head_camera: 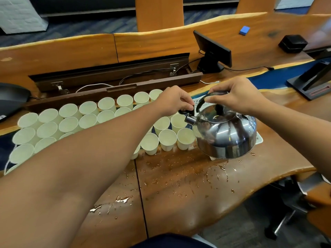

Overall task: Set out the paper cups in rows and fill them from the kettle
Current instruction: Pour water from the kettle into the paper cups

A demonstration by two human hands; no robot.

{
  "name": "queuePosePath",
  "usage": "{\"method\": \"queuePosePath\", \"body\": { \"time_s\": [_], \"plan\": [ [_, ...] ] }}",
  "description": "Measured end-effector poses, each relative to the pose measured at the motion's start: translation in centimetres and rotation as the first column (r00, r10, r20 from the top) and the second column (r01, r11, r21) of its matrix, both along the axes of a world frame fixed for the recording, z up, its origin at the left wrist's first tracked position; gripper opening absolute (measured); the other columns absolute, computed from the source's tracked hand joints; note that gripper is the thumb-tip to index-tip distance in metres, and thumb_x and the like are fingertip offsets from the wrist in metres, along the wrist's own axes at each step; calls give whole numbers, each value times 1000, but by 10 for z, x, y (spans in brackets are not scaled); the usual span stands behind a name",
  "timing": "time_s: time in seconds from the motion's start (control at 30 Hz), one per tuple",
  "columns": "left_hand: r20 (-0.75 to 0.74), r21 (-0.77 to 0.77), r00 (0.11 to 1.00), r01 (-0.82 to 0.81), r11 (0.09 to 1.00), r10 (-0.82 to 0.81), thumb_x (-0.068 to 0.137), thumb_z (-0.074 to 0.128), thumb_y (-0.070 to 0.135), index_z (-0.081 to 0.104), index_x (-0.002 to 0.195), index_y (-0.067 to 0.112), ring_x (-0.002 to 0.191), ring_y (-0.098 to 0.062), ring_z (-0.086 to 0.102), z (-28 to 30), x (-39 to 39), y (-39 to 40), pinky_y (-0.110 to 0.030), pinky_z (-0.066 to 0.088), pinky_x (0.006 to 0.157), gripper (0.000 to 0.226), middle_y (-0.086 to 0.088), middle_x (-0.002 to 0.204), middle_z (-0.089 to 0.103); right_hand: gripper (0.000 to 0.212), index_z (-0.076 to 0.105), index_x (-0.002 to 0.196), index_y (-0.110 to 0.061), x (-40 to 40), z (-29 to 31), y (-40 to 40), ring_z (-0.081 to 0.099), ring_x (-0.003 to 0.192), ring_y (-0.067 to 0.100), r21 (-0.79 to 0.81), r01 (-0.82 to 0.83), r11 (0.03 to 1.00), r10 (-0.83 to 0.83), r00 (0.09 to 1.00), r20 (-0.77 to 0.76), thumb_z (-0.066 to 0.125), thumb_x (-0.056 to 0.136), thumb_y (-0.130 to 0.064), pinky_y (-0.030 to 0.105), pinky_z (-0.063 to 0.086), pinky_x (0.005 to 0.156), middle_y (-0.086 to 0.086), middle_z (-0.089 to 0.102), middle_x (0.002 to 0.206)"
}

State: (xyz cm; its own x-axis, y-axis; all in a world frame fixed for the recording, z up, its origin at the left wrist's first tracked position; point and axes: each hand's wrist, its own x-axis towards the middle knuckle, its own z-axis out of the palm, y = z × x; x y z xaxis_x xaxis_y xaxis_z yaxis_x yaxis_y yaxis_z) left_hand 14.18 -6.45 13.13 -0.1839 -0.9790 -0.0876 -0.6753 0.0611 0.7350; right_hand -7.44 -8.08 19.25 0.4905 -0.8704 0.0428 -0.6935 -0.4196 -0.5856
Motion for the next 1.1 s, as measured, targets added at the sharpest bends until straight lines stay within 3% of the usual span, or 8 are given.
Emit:
{"method": "queuePosePath", "body": {
  "time_s": [0.1, 0.2, 0.3, 0.47, 0.7, 0.8, 1.0, 1.1],
  "plan": [
    [24, -16, 1000, 7, 1000, -7, 85, 77, 22, 79, 96, 24, 88, -5, 65, 11, 14, -5, -24, 51, 79, 11, 9, 93, 74, 24, 79, 93, -19, 11, 3, -3, 67, 92, 17, -15, 5, 1000, -4, 998, 66, 78, 81, -39, 38, 56, 82, 4, 75, 93],
    [53, -29, 998, -18, 999, 20, 85, 77, 21, 79, 97, 22, 92, -9, 67, 21, 29, -10, -31, 54, 86, 13, 5, 95, 75, 22, 78, 90, -18, 24, 6, -7, 67, 91, 19, -27, -14, 1000, 16, 994, 111, 77, 82, -38, 45, 54, 84, 6, 74, 91],
    [81, -41, 996, -42, 998, 45, 84, 78, 22, 80, 98, 22, 90, -8, 66, 29, 44, -14, -34, 54, 89, 14, 6, 92, 75, 21, 78, 92, -18, 40, 7, -15, 68, 88, 15, -8, -16, 1000, 16, 989, 145, 77, 83, -36, 41, 57, 82, 2, 74, 89],
    [113, -40, 988, -103, 994, 107, 84, 78, 26, 79, 97, 27, 92, -9, 66, 34, 66, -23, -39, 54, 91, 13, 11, 89, 73, 23, 78, 98, -21, 67, 6, -32, 65, 85, -1, -41, -21, 999, 27, 987, 156, 78, 82, -38, 18, 52, 73, -9, 72, 90],
    [95, -19, 982, -161, 987, 162, 87, 75, 23, 78, 100, 25, 97, -12, 65, 27, 85, -31, -41, 53, 94, 13, 5, 99, 74, 21, 79, 90, -23, 93, -2, -57, 67, 84, 6, -33, -62, 998, 65, 993, 101, 76, 82, -42, 27, 54, 78, -11, 72, 86],
    [93, -2, 978, -188, 982, 187, 86, 76, 26, 78, 96, 30, 98, -13, 65, 18, 91, -38, -44, 53, 95, 11, 8, 98, 74, 17, 78, 84, -24, 101, -5, -64, 68, 80, 15, -35, -78, 996, 81, 994, 80, 75, 83, -41, 36, 57, 74, -1, 73, 80],
    [69, 10, 975, -211, 977, 210, 88, 74, 24, 78, 98, 28, 98, -15, 65, 6, 96, -47, -44, 53, 95, 11, 5, 98, 73, 17, 77, 81, -23, 112, -10, -75, 52, 56, 2, -48, -112, 993, 114, 993, 35, 74, 85, -40, 21, 41, 58, -2, 66, 66],
    [54, 22, 974, -221, 975, 220, 89, 73, 22, 78, 101, 25, 99, -15, 63, 2, 95, -50, -40, 52, 94, 13, 4, 100, 72, 17, 78, 85, -22, 116, -11, -78, 56, 59, 3, -43, -108, 993, 109, 994, 9, 74, 85, -39, 20, 43, 58, -3, 69, 70]
  ]
}}
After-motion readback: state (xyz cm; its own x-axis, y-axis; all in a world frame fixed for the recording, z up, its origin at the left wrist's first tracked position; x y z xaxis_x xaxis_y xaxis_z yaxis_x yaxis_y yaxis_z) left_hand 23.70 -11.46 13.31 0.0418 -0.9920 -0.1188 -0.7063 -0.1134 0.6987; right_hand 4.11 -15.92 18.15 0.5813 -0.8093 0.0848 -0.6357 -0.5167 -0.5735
